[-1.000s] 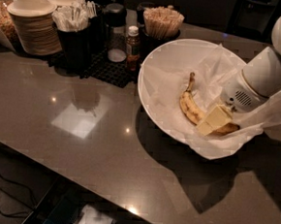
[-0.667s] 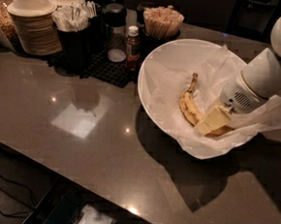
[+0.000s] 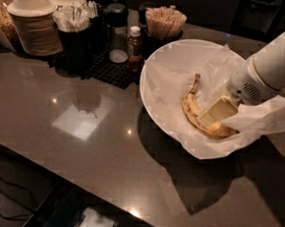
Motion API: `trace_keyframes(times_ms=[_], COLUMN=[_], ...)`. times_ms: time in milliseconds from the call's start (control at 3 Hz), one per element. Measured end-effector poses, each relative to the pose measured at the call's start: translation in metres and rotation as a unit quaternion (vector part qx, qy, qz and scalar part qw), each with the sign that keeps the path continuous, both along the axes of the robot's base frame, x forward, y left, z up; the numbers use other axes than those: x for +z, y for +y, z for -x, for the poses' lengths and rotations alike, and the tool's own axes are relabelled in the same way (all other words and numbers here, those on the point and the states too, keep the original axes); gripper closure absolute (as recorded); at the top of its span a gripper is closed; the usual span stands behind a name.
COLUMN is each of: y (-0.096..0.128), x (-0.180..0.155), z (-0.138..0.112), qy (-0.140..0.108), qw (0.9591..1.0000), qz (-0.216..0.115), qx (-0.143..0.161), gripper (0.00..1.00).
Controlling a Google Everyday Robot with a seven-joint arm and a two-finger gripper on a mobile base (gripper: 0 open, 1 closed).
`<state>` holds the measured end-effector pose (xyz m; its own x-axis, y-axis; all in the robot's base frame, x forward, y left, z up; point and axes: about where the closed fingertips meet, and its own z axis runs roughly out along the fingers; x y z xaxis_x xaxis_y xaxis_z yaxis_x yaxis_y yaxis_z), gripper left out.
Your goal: Pick banana from white bowl
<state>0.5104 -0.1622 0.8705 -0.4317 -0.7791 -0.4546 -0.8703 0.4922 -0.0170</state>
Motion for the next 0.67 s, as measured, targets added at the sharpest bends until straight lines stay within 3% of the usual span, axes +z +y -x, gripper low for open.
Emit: trace_keyframes(times_ms=[333, 667], y=[0.0059, 0.0082], x=[0.0084, 0.0013], z=[-0.0015, 0.0], qy=[-0.01, 0.008], qw=[0.9999, 0.9998], qz=[-0.008, -0.017], qx=[0.007, 0.008], gripper=[0.4, 0.4])
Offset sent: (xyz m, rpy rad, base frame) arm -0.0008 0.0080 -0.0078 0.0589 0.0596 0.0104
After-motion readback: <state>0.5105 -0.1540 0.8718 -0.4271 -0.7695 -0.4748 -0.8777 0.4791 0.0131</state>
